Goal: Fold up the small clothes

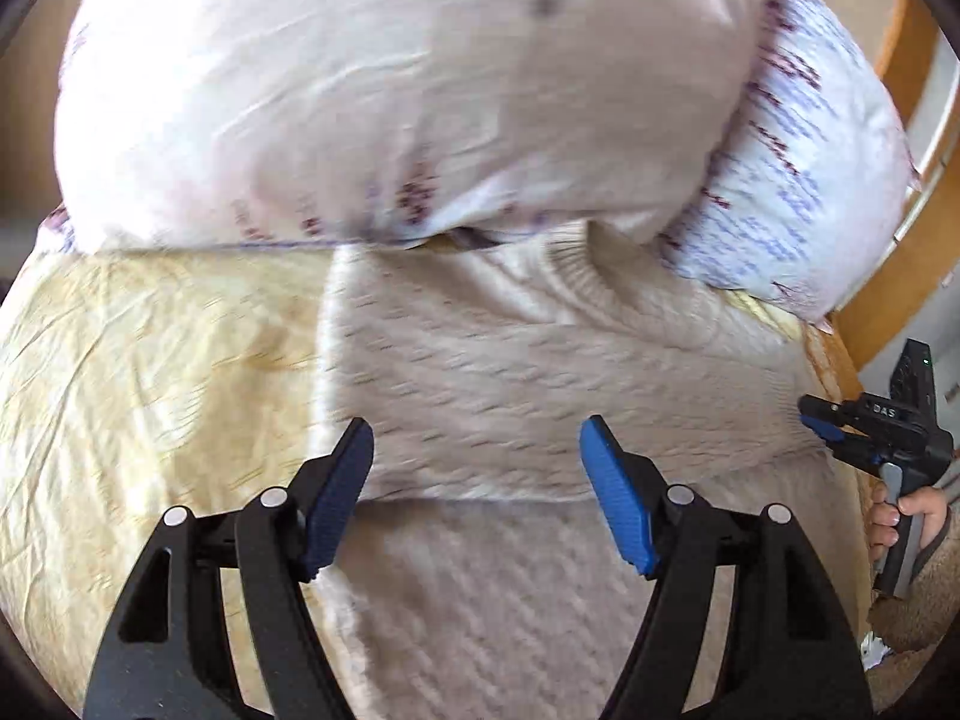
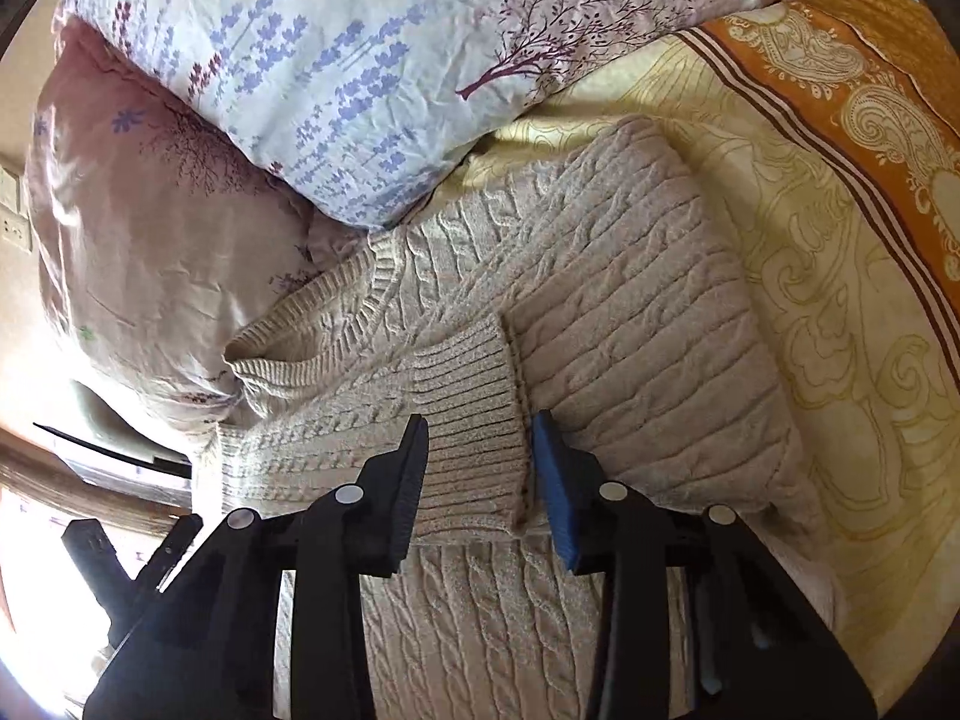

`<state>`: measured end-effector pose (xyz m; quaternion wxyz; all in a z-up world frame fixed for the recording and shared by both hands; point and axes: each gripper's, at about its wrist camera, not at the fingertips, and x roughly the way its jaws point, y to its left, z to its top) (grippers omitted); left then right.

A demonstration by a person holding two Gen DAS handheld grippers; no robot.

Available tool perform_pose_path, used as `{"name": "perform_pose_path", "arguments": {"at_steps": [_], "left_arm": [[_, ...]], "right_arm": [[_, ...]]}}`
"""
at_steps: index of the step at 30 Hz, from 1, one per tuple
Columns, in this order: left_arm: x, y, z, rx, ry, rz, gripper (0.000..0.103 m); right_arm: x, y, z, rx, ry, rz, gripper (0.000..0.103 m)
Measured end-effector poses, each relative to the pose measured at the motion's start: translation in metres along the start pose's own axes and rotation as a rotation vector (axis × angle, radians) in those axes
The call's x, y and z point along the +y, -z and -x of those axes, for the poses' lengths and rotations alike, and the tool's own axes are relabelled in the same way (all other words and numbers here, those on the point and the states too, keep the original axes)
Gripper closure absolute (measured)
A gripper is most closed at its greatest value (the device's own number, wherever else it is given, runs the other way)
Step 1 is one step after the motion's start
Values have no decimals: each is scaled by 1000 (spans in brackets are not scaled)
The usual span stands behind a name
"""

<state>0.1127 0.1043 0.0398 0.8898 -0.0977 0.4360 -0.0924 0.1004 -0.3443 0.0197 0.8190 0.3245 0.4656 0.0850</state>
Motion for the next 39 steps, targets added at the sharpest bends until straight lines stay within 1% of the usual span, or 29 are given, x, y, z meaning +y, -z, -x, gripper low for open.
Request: {"name": "perform_pose_path", "arguments": {"at_steps": [2, 3, 4, 5, 6, 7, 9, 11, 13, 14, 15, 17, 19, 24, 26, 27, 28, 29, 30, 31, 33, 35, 38, 39], "left_arm": [[19, 8, 0, 26, -40, 34, 32], [28, 9, -1, 37, -49, 42, 32], [31, 12, -3, 47, -57, 46, 32], [34, 16, -5, 58, -62, 51, 32], [34, 19, -7, 71, -63, 53, 32], [37, 24, -8, 82, -63, 55, 32], [39, 28, -11, 100, -59, 48, 32], [35, 28, -13, 99, -65, 26, 32], [30, 25, -17, 102, -66, 10, 32], [28, 24, -19, 102, -65, 8, 32], [28, 23, -20, 100, -66, 8, 32], [29, 21, -20, 95, -64, 15, 32], [29, 20, -20, 94, -65, 18, 32], [30, 20, -23, 90, -74, 11, 32], [29, 18, -27, 82, -78, -2, 32], [29, 17, -28, 83, -80, -6, 32], [29, 17, -28, 85, -79, -7, 32], [30, 17, -28, 86, -78, -3, 32], [31, 17, -27, 85, -78, 3, 32], [33, 17, -26, 82, -78, 8, 32], [34, 17, -26, 79, -83, 11, 32], [34, 18, -26, 77, -91, 8, 32], [35, 18, -26, 71, -130, 3, 32], [36, 18, -26, 67, -141, 5, 32]], "right_arm": [[6, 1, -3, 8, 16, 42, 74], [9, 2, -3, 12, 19, 64, 81], [13, 3, -4, 17, 27, 96, 86], [16, 4, -5, 19, 37, 128, 89], [22, 6, -5, 18, 46, 164, 94], [25, 6, -2, 3, 60, 187, 95], [36, 4, 8, -62, 97, 240, 95], [47, -2, 23, -156, 122, 278, 96], [57, -8, 37, -240, 168, 321, 96], [59, -11, 39, -262, 188, 334, 96], [58, -15, 37, -261, 207, 340, 96], [47, -19, 25, -212, 234, 320, 96], [38, -15, 17, -175, 239, 285, 96], [27, -9, 8, -157, 261, 251, 96], [22, -9, -3, -103, 309, 250, 95], [19, -8, -8, -79, 332, 242, 93], [16, -8, -6, -82, 332, 223, 90], [14, -9, -1, -94, 327, 205, 89], [14, -8, 5, -108, 323, 193, 84], [14, -7, 12, -131, 323, 189, 81], [17, -4, 24, -165, 291, 207, 81], [24, 0, 27, -173, 264, 256, 81], [28, 9, 14, -113, 265, 295, 81], [26, 11, 4, -72, 288, 291, 81]]}}
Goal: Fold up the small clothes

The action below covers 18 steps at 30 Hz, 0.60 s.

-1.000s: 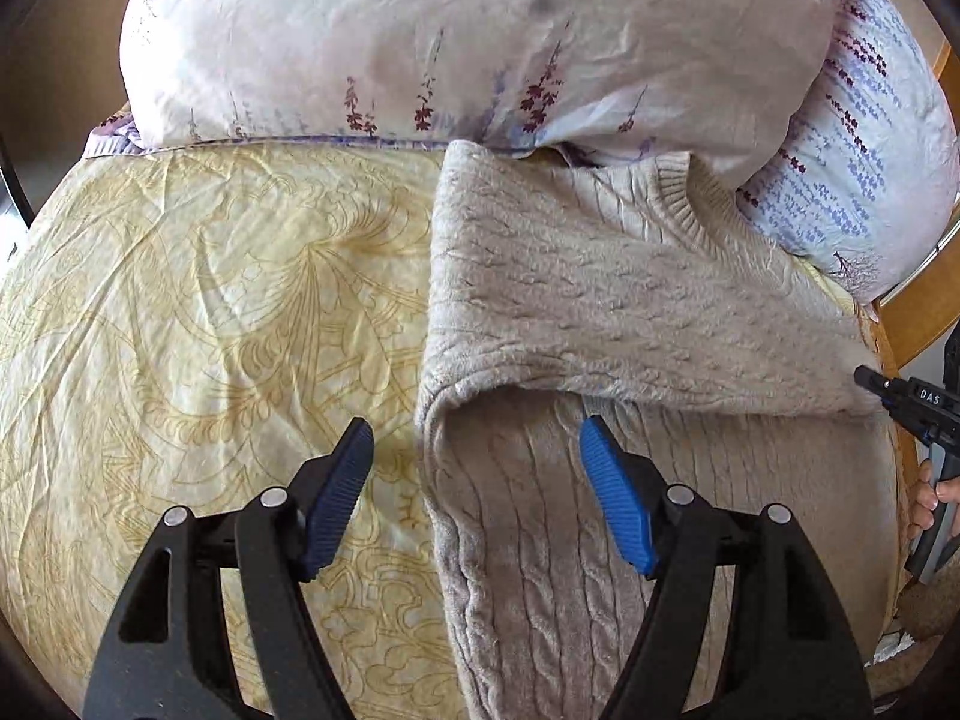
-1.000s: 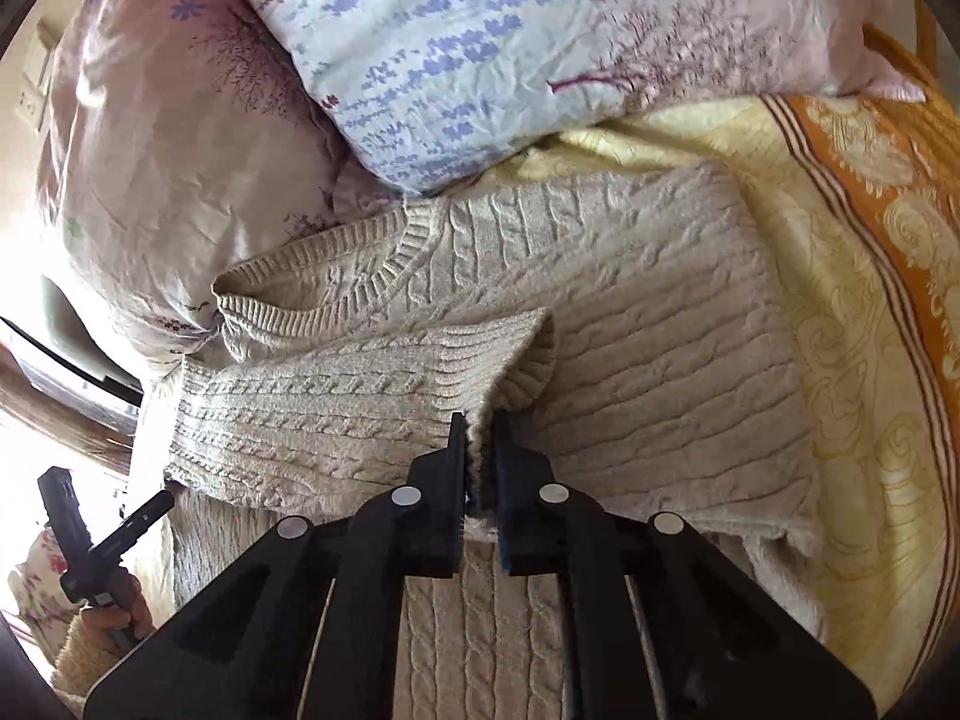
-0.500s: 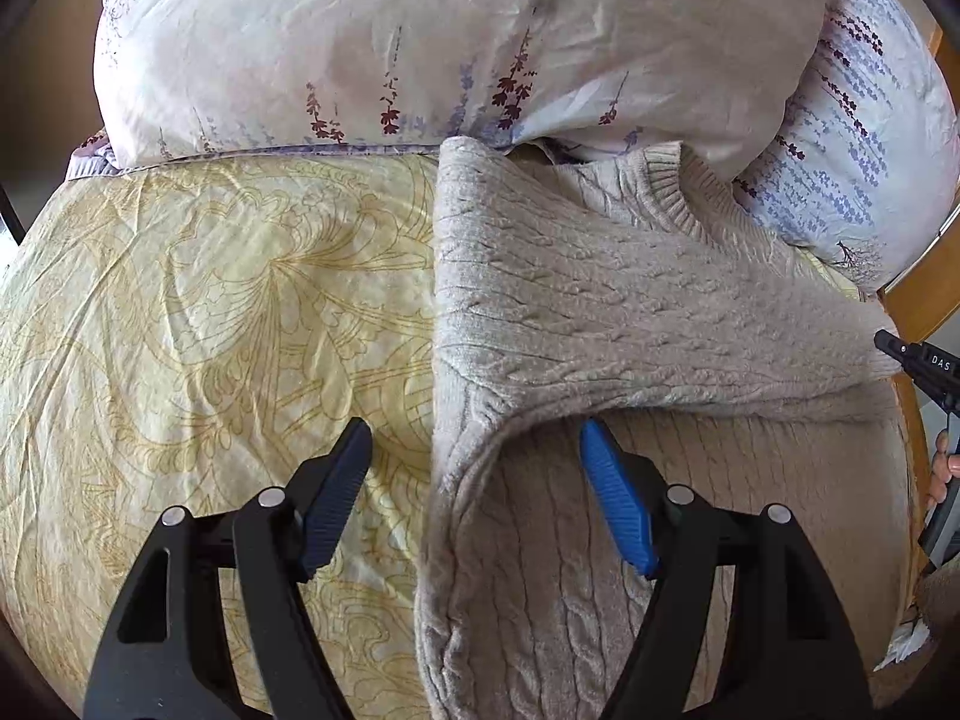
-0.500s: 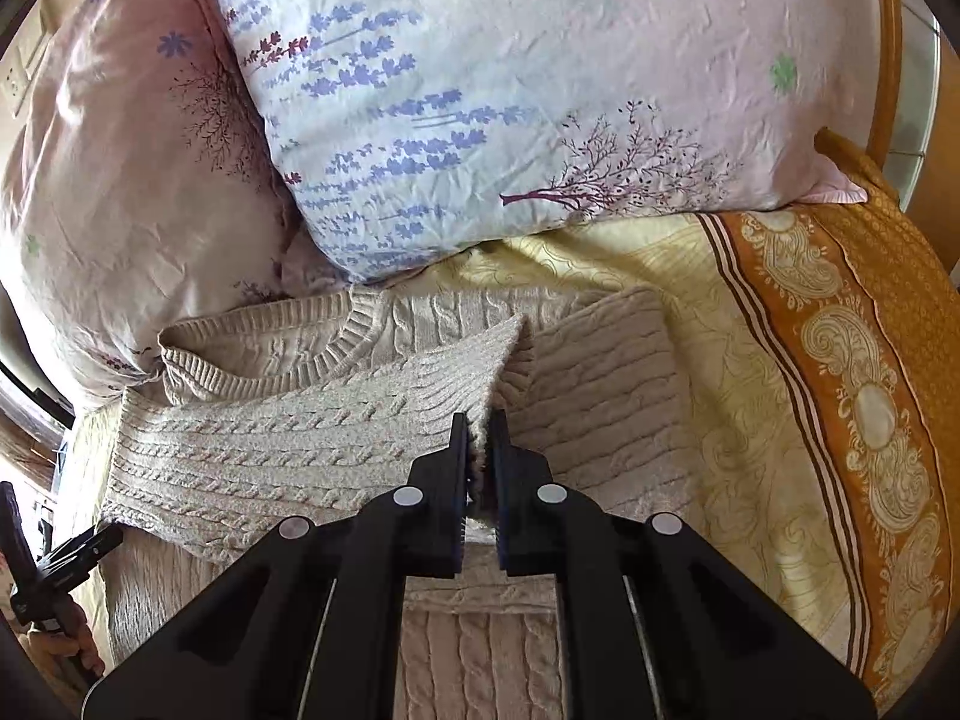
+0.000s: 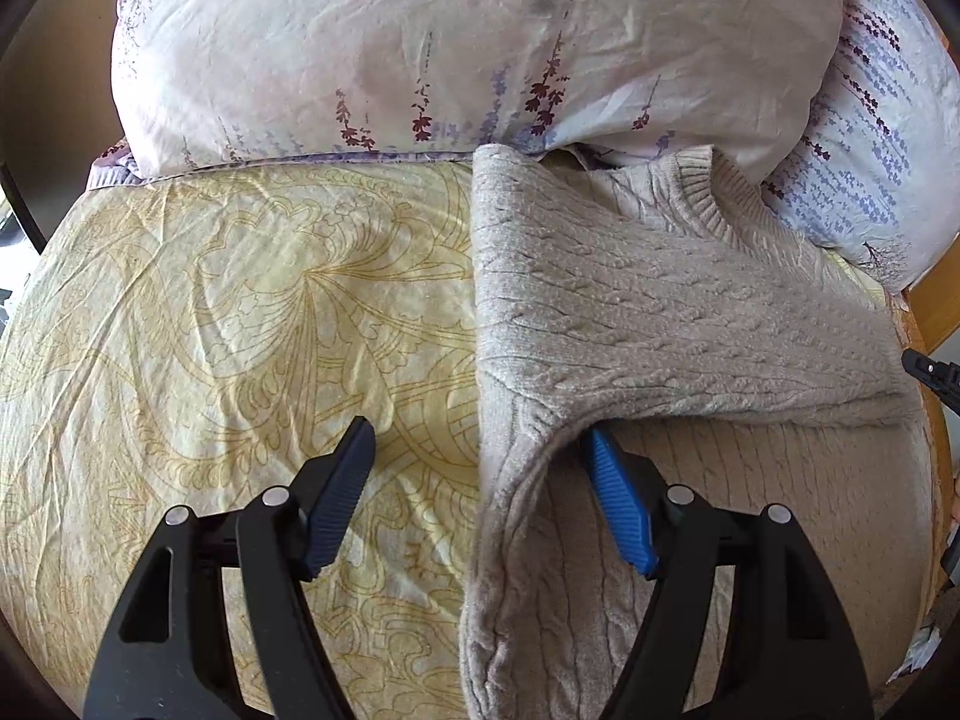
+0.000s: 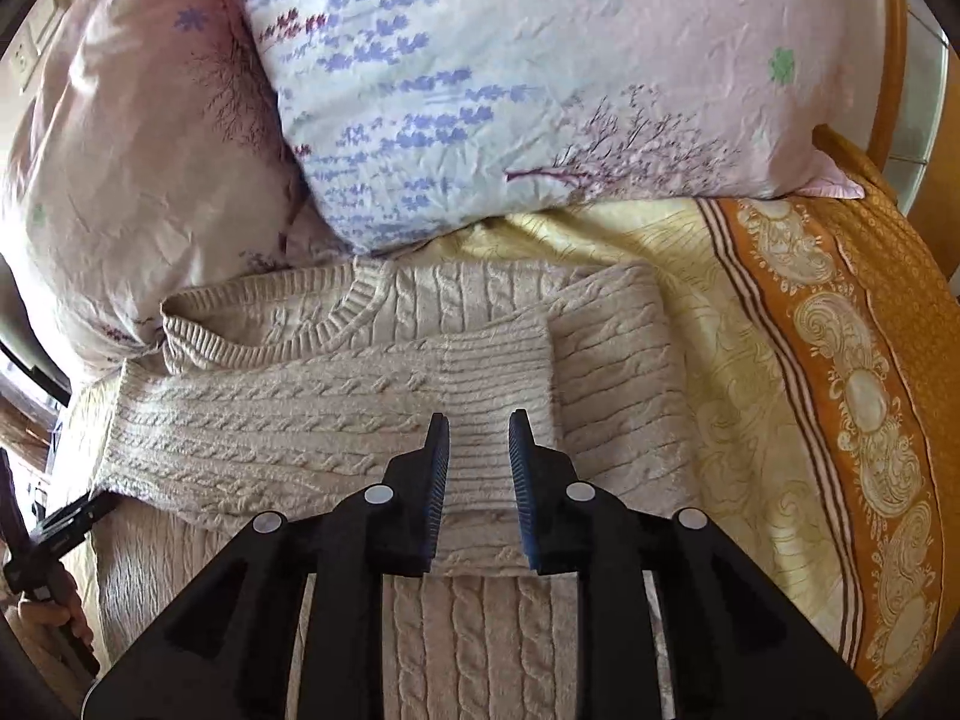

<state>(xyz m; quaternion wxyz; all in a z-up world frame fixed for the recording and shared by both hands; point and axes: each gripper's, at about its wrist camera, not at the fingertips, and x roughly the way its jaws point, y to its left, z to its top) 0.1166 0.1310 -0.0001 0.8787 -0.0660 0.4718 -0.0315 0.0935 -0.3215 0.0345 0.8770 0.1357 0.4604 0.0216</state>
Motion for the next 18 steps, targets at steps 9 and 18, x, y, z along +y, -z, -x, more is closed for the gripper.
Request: {"name": "perform_pose_path", "arguments": {"at_steps": [9, 18], "left_arm": [[13, 5, 13, 17, 136, 77, 31], [39, 60, 57, 68, 344, 213, 31]], "right_arm": [[-20, 10, 25, -23, -104, -142, 40], [-99, 71, 89, -33, -233, -310, 37]]}}
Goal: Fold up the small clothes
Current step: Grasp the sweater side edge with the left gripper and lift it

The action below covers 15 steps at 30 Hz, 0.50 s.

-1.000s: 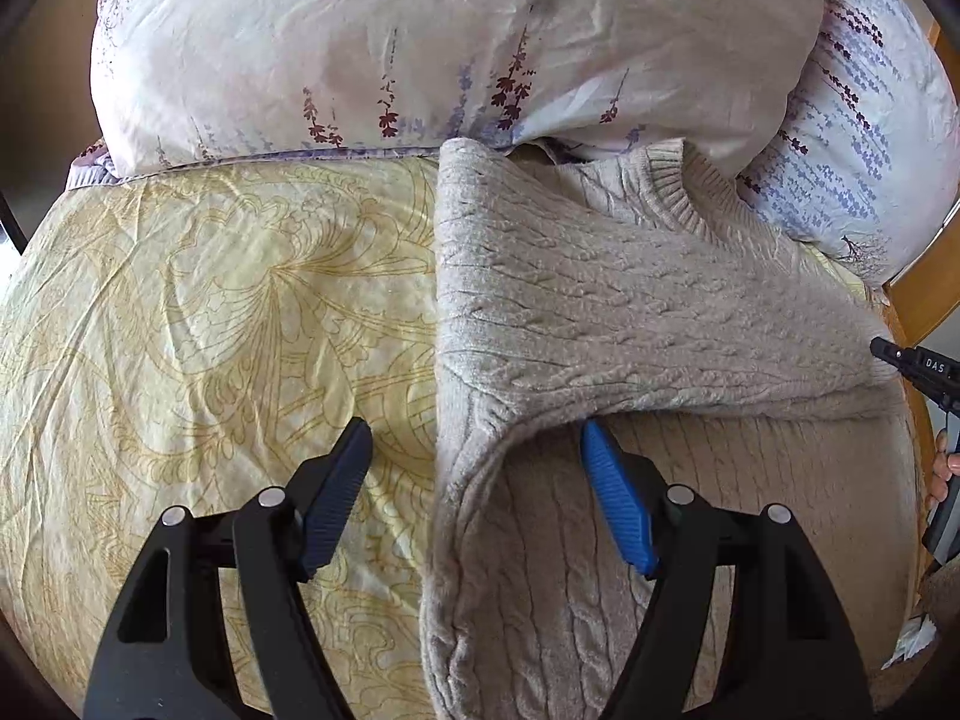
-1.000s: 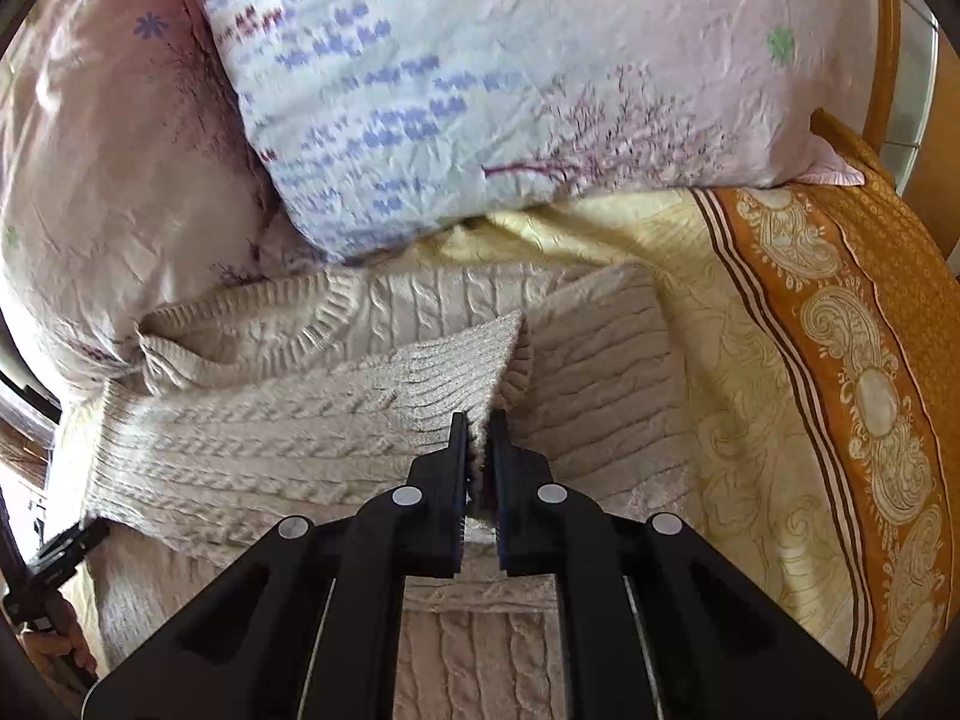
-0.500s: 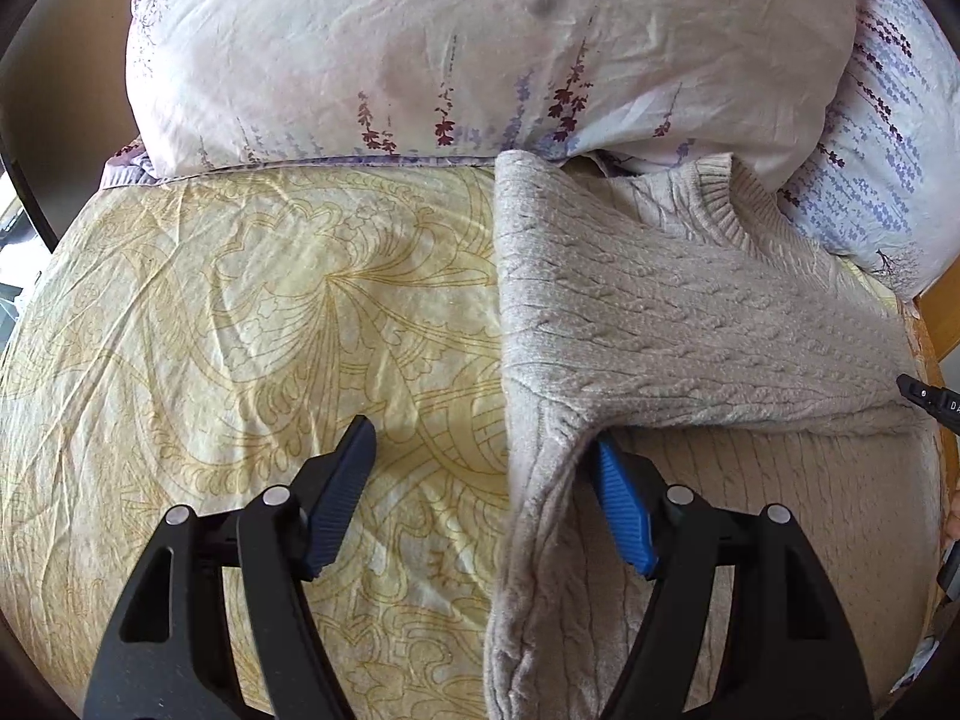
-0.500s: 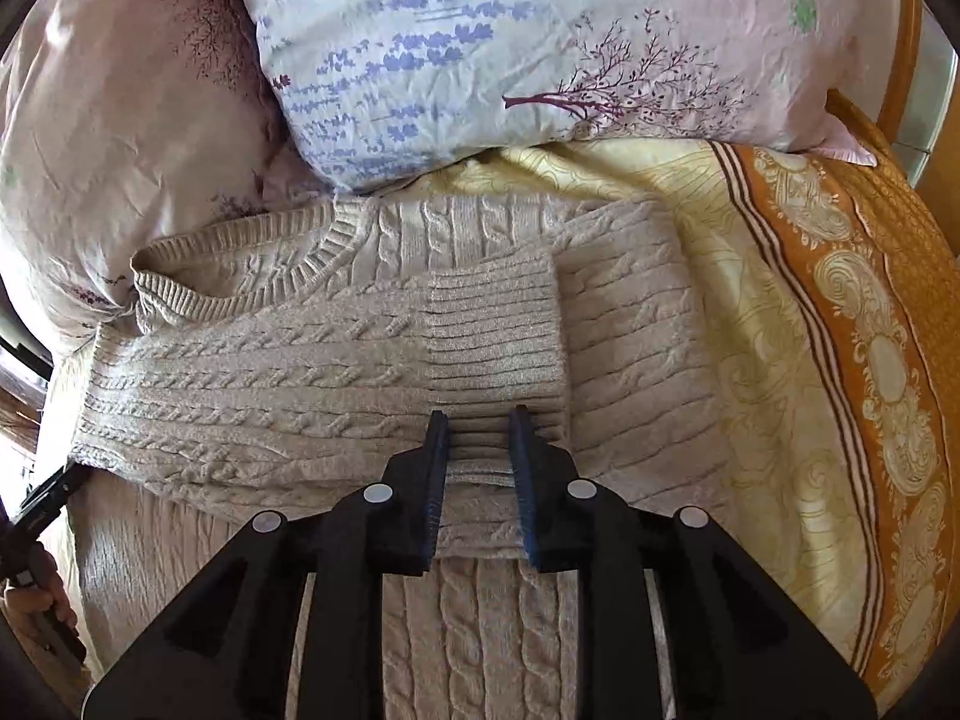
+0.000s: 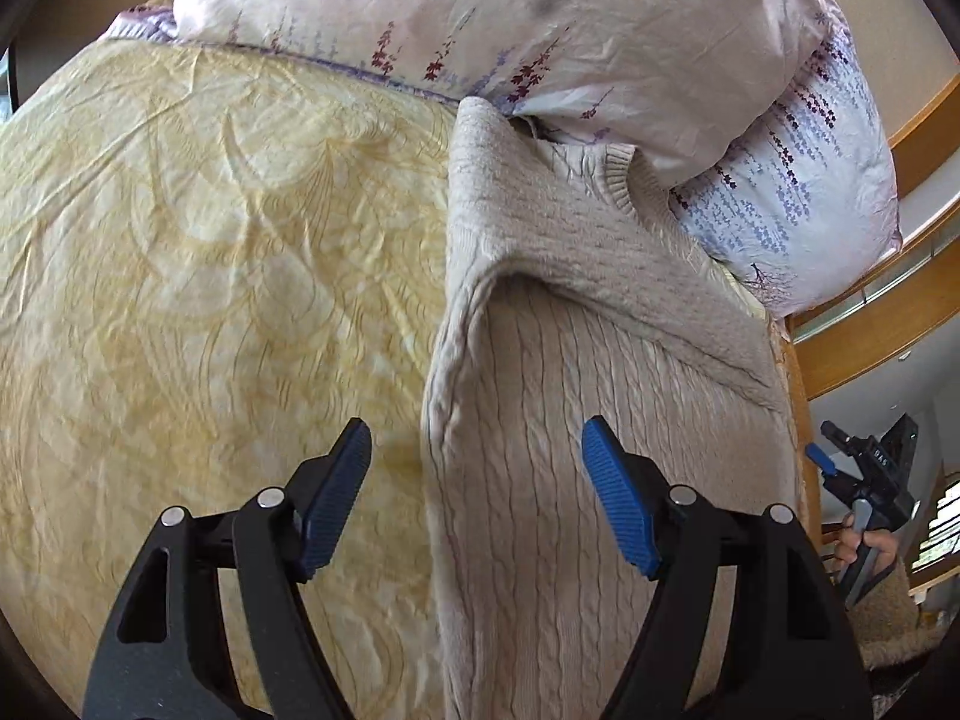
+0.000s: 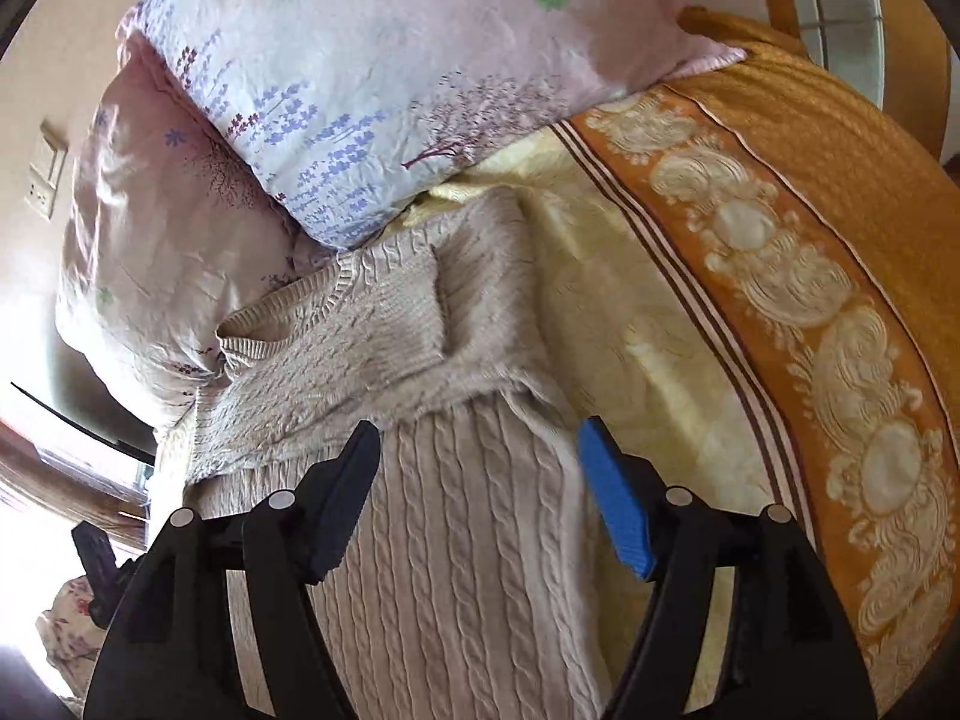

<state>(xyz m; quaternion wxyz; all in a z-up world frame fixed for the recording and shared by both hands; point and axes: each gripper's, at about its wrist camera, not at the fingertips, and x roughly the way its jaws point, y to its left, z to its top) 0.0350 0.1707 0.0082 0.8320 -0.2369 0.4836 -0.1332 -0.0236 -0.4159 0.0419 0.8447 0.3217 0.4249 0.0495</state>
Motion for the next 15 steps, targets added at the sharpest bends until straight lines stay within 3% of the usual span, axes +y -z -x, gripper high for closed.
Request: {"name": "perform_pose_path", "arguments": {"at_steps": [4, 8, 15], "left_arm": [[7, 22, 11, 13, 62, 65, 34], [8, 38, 18, 30, 114, 95, 34], [-2, 75, 24, 99, 219, 120, 38]], "right_arm": [[-22, 22, 8, 52, -15, -47, 48], [-33, 41, 8, 97, -10, -72, 52], [-41, 79, 10, 194, -128, -108, 64]]}}
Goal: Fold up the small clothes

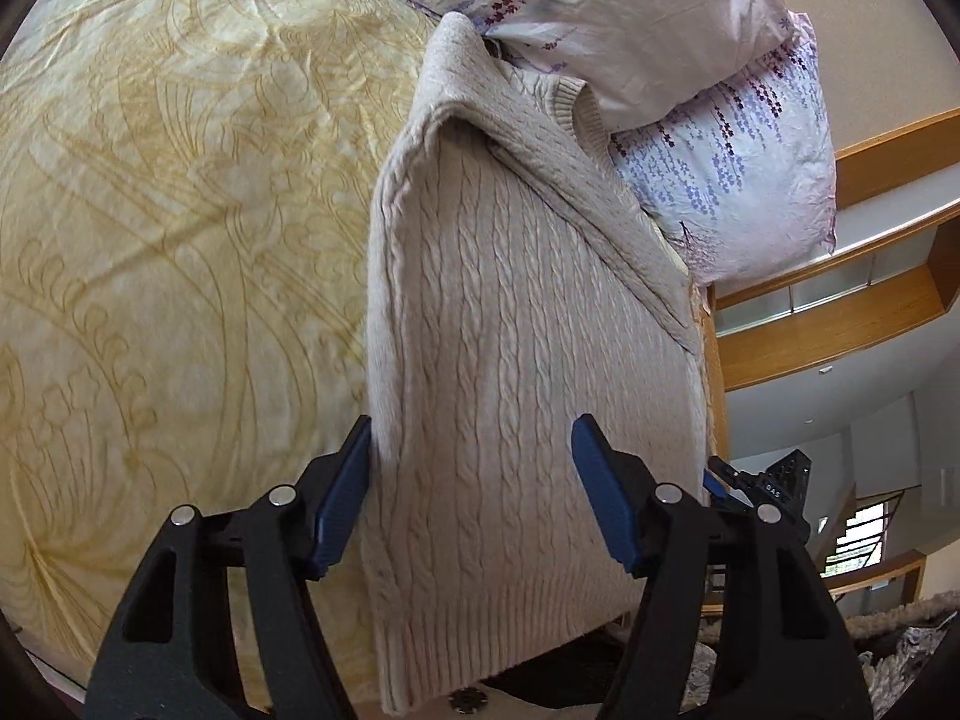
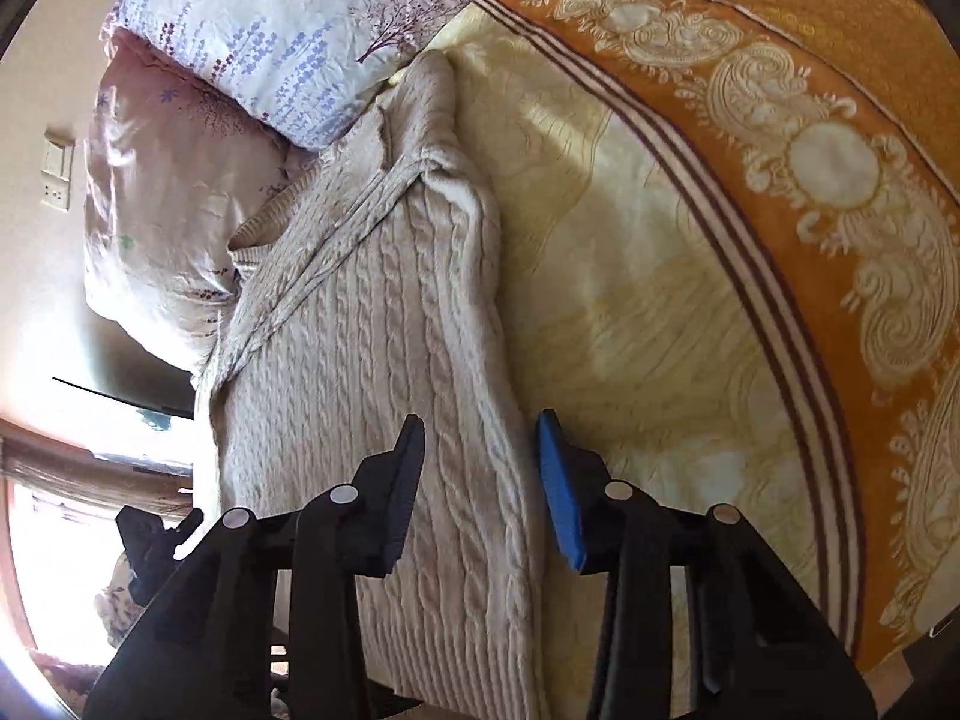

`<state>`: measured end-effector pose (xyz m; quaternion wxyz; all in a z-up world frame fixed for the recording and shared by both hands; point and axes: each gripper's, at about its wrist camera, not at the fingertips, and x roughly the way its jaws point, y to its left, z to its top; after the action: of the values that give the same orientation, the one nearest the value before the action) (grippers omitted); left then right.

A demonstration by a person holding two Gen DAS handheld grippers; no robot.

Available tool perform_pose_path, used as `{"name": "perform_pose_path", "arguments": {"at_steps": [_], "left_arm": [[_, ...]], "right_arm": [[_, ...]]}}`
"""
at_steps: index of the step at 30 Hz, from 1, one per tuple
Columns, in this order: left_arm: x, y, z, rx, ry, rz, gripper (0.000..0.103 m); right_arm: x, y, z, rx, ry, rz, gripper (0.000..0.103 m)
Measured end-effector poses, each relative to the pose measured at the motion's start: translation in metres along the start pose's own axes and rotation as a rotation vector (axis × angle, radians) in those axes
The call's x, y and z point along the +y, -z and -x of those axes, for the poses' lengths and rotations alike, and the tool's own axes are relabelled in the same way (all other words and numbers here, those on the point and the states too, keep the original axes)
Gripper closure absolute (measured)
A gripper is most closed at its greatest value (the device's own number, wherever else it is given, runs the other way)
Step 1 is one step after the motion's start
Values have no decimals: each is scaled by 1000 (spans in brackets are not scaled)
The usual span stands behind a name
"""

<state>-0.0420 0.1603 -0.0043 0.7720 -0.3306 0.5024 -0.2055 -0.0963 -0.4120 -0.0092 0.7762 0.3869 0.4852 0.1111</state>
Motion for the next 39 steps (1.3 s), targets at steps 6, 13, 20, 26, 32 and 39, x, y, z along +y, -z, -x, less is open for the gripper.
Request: {"name": "perform_pose_path", "arguments": {"at_steps": [6, 13, 20, 26, 32, 39], "left_arm": [[-5, 32, -4, 87, 71, 25, 51], [-13, 46, -12, 156, 91, 1, 57], [-21, 38, -21, 190, 79, -48, 94], [-37, 4, 0, 33, 119, -107, 96], [-42, -42, 18, -145, 101, -89, 96], [-50, -76, 18, -211, 62, -125, 96]], "right_arm": [[0, 29, -3, 115, -121, 0, 74], [4, 42, -7, 170, -161, 30, 86], [25, 39, -6, 119, -132, 160, 96], [60, 9, 19, -112, -154, 272, 96], [102, -14, 30, -301, -5, 409, 96], [130, -33, 22, -394, 96, 500, 96]]}}
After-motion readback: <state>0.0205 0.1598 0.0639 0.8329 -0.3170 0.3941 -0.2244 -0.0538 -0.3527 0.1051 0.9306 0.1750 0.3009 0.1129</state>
